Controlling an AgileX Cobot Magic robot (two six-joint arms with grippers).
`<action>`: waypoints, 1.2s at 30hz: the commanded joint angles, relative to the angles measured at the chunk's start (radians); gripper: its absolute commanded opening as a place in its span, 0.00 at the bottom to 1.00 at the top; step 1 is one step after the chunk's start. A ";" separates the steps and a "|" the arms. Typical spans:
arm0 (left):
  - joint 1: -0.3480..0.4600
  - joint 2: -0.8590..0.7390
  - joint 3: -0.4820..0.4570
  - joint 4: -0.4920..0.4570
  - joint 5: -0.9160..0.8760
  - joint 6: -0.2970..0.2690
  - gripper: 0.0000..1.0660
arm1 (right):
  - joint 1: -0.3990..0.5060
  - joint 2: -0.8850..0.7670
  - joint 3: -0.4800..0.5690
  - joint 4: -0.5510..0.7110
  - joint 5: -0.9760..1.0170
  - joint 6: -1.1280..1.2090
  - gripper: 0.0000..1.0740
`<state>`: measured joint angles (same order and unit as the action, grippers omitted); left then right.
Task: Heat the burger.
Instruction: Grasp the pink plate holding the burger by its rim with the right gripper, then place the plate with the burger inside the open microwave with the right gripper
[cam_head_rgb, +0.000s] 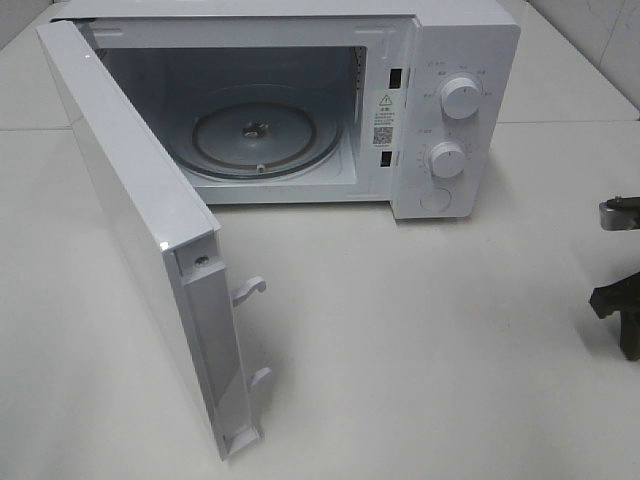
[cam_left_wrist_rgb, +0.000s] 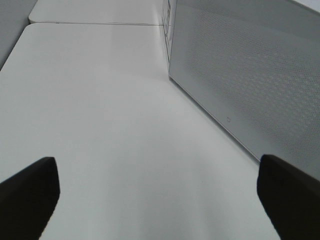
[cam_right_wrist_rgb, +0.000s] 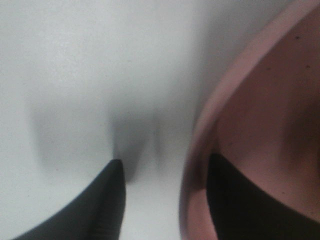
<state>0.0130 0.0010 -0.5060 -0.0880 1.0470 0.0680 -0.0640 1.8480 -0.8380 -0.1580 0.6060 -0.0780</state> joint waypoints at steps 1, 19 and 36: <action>0.002 -0.003 0.002 -0.003 -0.003 -0.007 0.98 | -0.004 0.014 0.005 0.036 0.026 -0.038 0.10; 0.002 -0.003 0.002 -0.003 -0.003 -0.007 0.98 | 0.006 0.011 0.005 0.019 0.026 0.038 0.00; 0.002 -0.003 0.002 -0.003 -0.003 -0.007 0.98 | 0.137 -0.083 0.005 -0.115 0.075 0.158 0.00</action>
<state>0.0130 0.0010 -0.5060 -0.0880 1.0470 0.0680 0.0610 1.7830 -0.8400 -0.2580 0.6630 0.0560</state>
